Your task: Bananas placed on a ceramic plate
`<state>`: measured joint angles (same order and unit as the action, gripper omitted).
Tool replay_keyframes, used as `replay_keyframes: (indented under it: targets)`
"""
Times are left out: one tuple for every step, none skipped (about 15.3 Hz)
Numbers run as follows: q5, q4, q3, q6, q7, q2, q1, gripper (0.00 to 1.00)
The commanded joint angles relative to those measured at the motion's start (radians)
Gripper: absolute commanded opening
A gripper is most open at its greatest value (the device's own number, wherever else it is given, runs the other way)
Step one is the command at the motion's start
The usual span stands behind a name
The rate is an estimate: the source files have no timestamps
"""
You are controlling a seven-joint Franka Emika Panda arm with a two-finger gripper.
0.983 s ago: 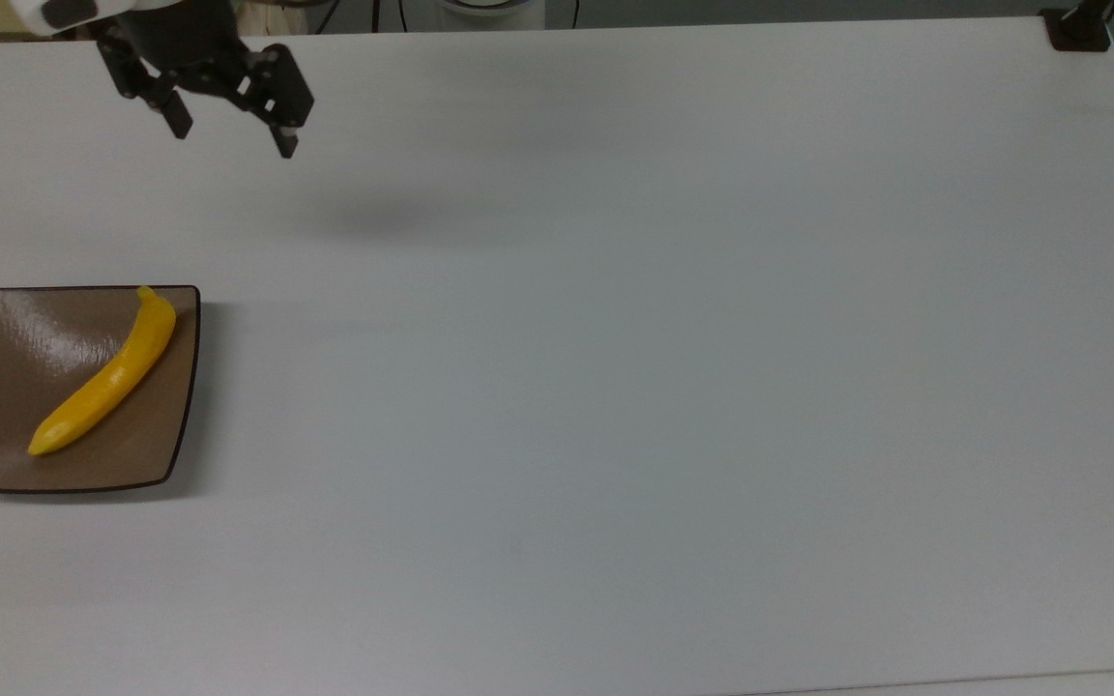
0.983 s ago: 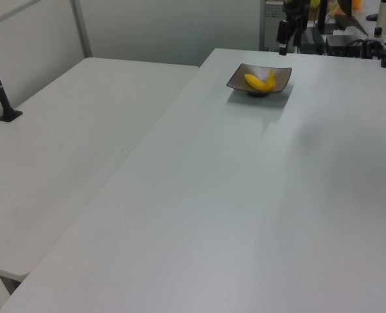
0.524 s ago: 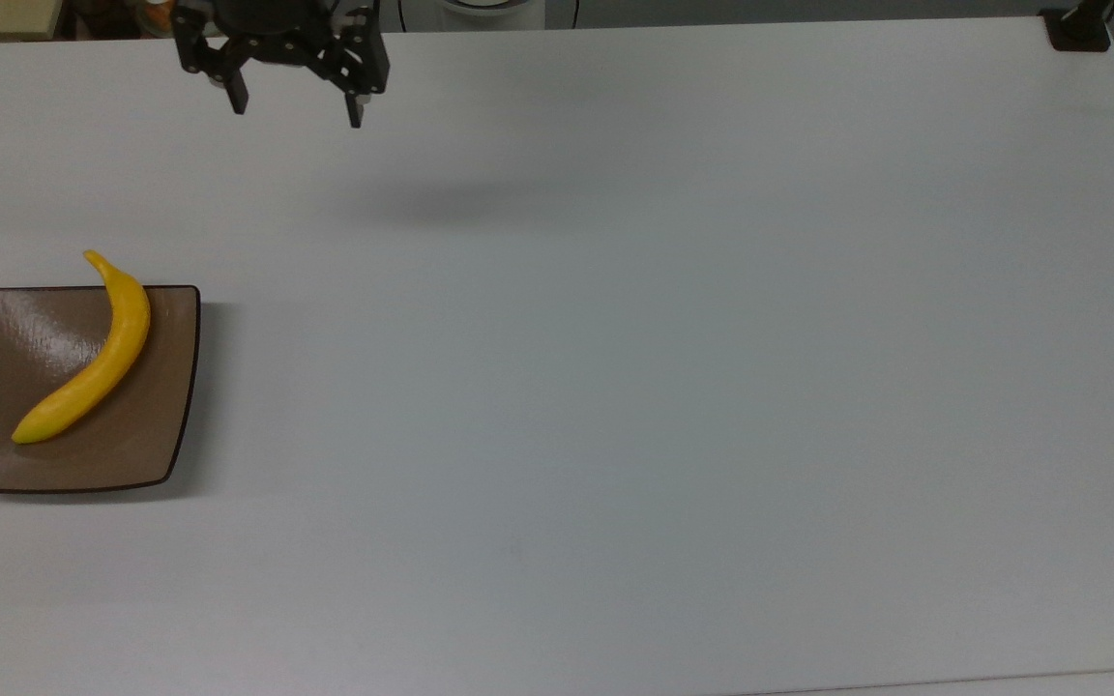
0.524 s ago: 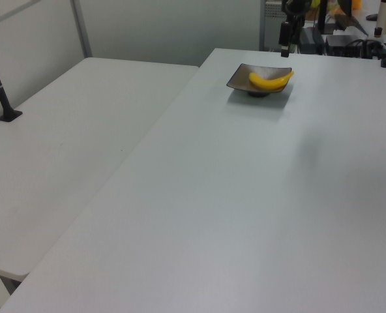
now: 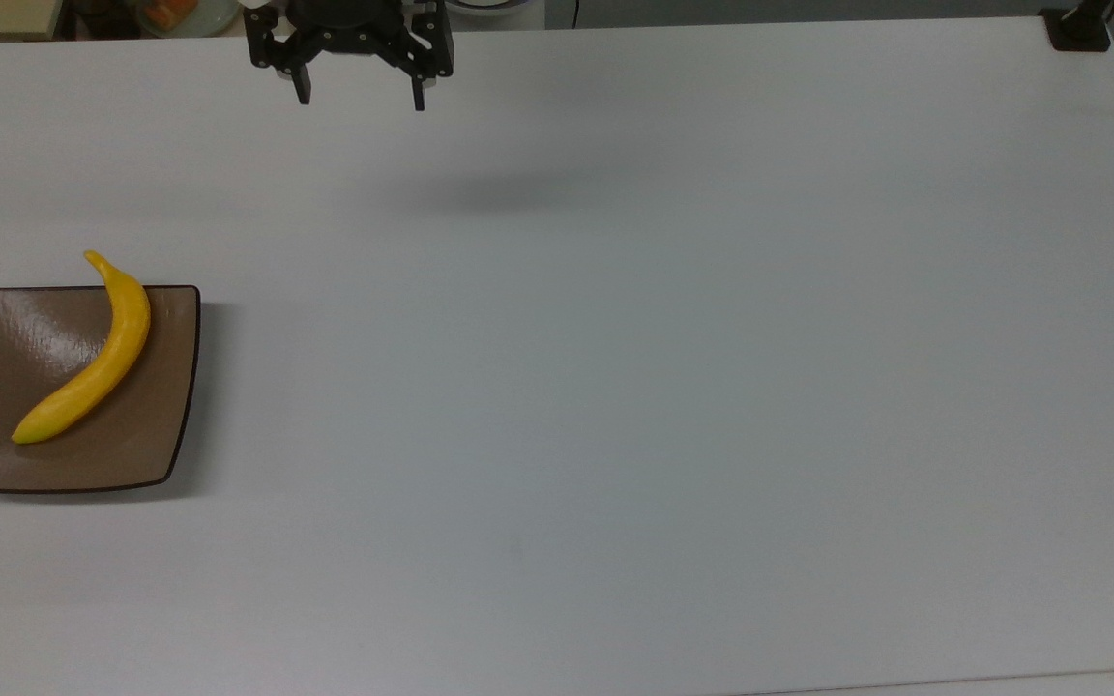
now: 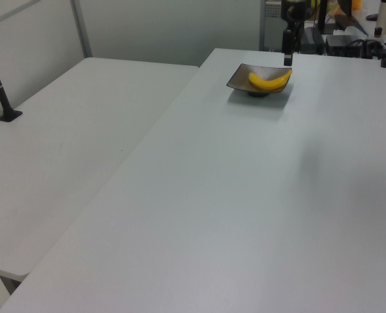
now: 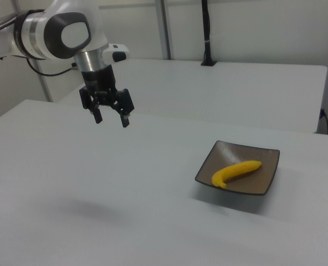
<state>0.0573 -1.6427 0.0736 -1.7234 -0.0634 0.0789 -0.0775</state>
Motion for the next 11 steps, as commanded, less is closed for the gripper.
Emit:
replay_keyframes:
  targets:
    - [-0.010,-0.045,0.006,0.013,0.008,-0.042,-0.028,1.00]
    - [-0.011,-0.045,0.006,0.015,0.011,-0.042,-0.028,1.00]
    - [-0.013,-0.046,0.008,0.018,0.011,-0.042,-0.028,1.00]
    - [-0.022,-0.046,0.011,0.018,0.016,-0.042,-0.030,1.00]
    - [-0.037,-0.046,0.015,0.015,0.017,-0.042,-0.028,1.00]
    - [-0.051,-0.046,0.017,0.013,0.017,-0.042,-0.028,1.00]
    - [-0.062,-0.046,0.018,0.012,0.017,-0.042,-0.028,1.00]
    - [-0.063,-0.046,0.018,0.012,0.017,-0.042,-0.028,1.00]
    - [-0.063,-0.046,0.018,0.012,0.020,-0.042,-0.028,1.00]
    - [-0.063,-0.046,0.018,0.008,0.019,-0.042,-0.028,1.00]
    - [-0.060,-0.046,0.018,0.004,0.019,-0.041,-0.028,1.00]
